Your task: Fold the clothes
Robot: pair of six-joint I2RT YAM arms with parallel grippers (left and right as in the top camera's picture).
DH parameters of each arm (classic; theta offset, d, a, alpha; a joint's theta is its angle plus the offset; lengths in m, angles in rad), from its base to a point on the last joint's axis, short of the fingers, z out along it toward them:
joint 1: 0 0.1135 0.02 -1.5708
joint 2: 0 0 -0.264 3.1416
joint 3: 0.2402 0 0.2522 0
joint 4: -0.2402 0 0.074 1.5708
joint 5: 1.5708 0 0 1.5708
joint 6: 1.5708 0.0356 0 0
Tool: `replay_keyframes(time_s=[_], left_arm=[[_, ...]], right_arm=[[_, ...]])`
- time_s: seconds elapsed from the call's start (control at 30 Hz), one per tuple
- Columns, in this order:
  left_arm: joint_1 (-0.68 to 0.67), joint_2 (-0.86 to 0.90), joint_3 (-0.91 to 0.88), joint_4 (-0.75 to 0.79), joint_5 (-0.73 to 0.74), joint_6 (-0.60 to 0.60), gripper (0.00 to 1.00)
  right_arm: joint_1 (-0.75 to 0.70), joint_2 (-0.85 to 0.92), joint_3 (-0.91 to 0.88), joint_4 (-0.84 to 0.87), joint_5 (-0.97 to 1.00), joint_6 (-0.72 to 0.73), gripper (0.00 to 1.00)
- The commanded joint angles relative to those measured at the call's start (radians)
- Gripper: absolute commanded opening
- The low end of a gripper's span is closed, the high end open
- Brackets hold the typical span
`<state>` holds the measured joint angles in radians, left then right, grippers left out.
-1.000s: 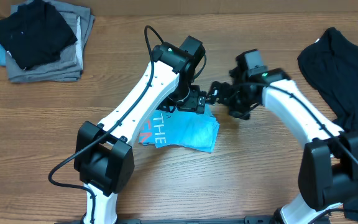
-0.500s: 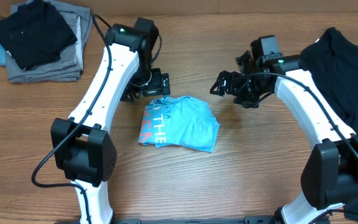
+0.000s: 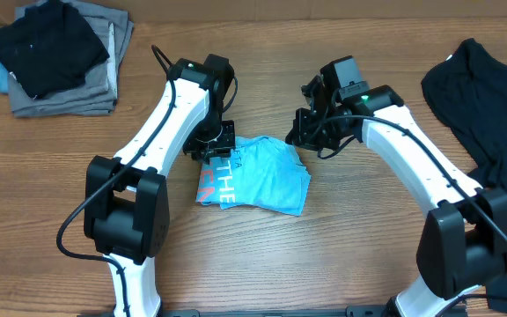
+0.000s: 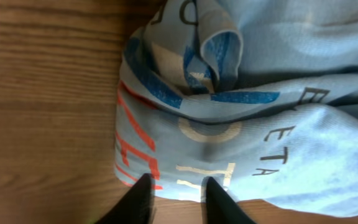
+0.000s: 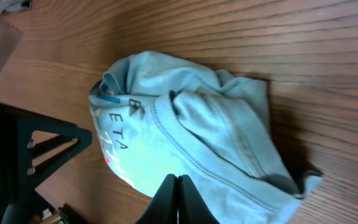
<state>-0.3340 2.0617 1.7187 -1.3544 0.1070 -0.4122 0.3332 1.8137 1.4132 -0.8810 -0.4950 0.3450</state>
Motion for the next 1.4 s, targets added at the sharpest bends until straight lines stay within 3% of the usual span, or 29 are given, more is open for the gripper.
replay_keyframes(time_s=[0.0, 0.13, 0.37, 0.47, 0.6, 0.63, 0.73, 0.93, 1.17, 1.37], left_arm=[[0.008, 0.006, -0.032, 0.032, 0.055, 0.001, 0.14], [0.006, 0.006, -0.082, 0.102, 0.114, 0.009, 0.09], [0.032, 0.007, -0.201, 0.237, 0.066, 0.016, 0.08], [0.054, 0.007, -0.263, 0.293, 0.013, 0.016, 0.11], [0.097, 0.007, -0.320, 0.320, -0.026, 0.019, 0.24], [0.107, 0.007, -0.320, 0.317, -0.045, 0.019, 0.29], [0.132, 0.005, -0.303, 0.286, -0.055, 0.019, 0.29], [0.150, 0.003, -0.140, 0.115, -0.060, 0.019, 0.12], [0.121, -0.003, 0.067, -0.056, -0.048, 0.012, 0.15], [0.055, -0.003, 0.055, -0.073, 0.048, 0.015, 0.17]], right_arm=[[0.023, 0.050, -0.006, 0.021, -0.063, 0.007, 0.04], [0.032, 0.136, -0.006, 0.042, -0.192, 0.006, 0.04], [0.008, 0.262, -0.006, 0.023, -0.205, -0.018, 0.04], [-0.025, 0.291, -0.006, 0.016, -0.173, -0.028, 0.04], [-0.076, 0.292, -0.006, -0.027, -0.048, -0.027, 0.04], [-0.086, 0.292, -0.006, -0.038, -0.014, -0.026, 0.04], [-0.108, 0.288, -0.003, -0.064, 0.060, -0.004, 0.04], [-0.128, 0.235, 0.058, -0.139, 0.061, -0.004, 0.04], [-0.111, 0.042, 0.103, -0.179, 0.057, -0.002, 0.04], [-0.052, 0.005, 0.086, -0.224, 0.008, -0.051, 0.04]])
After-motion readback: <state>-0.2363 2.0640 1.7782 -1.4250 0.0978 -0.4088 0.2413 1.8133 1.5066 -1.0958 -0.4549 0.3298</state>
